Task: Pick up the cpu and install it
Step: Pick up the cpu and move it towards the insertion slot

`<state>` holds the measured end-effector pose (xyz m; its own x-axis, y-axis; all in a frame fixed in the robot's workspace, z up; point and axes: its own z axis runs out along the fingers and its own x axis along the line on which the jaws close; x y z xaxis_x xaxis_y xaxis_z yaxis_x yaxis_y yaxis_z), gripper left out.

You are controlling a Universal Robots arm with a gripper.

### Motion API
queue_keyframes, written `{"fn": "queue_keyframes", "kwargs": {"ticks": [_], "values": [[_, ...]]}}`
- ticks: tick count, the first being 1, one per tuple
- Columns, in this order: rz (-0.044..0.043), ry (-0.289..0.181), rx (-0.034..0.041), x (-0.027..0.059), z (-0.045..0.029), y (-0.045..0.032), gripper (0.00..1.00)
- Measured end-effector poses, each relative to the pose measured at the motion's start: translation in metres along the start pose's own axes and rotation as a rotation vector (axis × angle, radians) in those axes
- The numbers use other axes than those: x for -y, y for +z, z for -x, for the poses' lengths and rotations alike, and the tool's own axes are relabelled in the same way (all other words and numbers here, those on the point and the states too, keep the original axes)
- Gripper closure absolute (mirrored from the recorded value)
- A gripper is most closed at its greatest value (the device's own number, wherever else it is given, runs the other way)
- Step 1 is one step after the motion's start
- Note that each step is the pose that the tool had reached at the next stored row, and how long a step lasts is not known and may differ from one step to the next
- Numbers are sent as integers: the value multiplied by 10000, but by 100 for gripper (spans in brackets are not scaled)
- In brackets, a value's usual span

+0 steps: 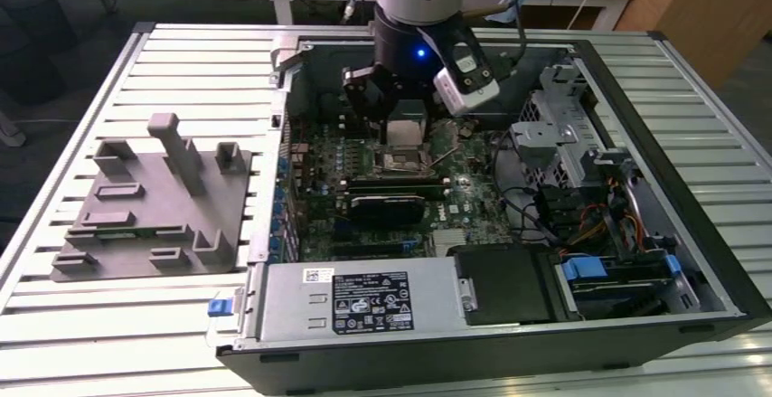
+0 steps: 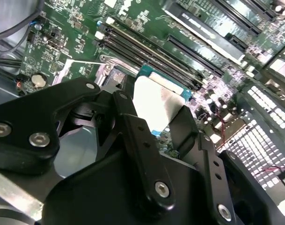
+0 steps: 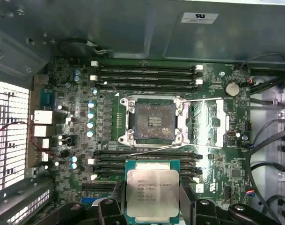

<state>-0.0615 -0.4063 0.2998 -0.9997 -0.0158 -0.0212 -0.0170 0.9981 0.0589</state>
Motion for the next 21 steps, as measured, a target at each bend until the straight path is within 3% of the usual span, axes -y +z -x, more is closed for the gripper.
{"fn": "queue_keyframes", "kwargs": {"ticks": [8,21], "values": [[-6,-5,-29,-54,75,83,46],[-7,32,-27,-259,92,134,46]]}}
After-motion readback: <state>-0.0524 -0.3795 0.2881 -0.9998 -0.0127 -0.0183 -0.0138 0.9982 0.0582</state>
